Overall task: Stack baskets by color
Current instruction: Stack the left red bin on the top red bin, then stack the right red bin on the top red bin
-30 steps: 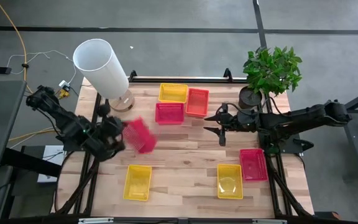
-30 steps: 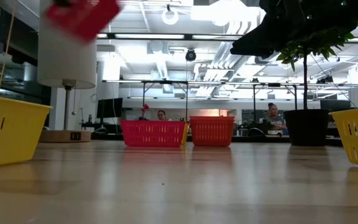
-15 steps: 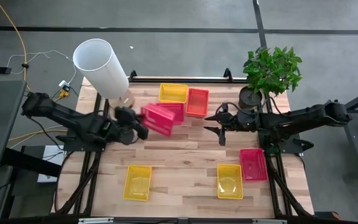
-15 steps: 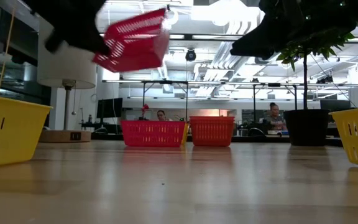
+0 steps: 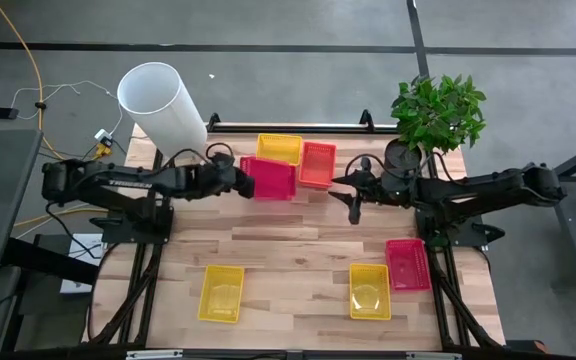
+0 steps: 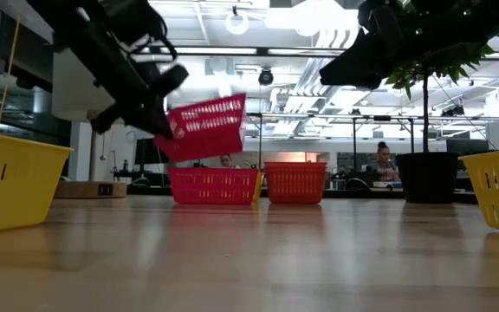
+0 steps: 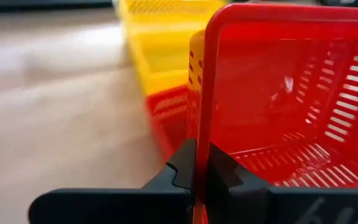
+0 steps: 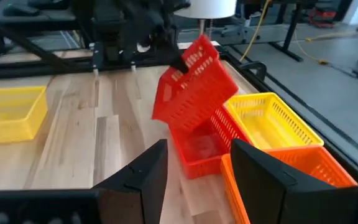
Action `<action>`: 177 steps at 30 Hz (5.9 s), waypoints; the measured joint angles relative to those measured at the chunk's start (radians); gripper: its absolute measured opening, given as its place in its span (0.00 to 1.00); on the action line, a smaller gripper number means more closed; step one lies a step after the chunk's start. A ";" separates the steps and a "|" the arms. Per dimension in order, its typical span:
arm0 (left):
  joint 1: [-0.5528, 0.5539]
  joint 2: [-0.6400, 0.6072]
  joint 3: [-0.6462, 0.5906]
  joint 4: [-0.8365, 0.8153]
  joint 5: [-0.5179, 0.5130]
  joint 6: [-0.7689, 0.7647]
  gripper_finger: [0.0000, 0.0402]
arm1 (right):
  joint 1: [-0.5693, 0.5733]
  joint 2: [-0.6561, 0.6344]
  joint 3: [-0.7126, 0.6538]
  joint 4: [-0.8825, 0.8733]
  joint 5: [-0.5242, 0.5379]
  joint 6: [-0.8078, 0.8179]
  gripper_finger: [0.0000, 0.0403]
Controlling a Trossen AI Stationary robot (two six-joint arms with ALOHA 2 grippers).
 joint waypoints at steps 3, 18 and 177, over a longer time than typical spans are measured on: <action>0.021 0.050 0.000 0.002 0.022 -0.010 0.00 | -0.006 0.000 0.000 -0.005 0.000 0.032 0.40; -0.008 0.114 0.000 0.065 0.135 -0.007 0.00 | -0.006 0.000 0.000 -0.085 0.002 0.052 0.40; -0.196 -0.524 -0.388 0.641 0.293 0.963 0.37 | 0.502 0.221 0.190 -1.451 -0.057 0.668 0.04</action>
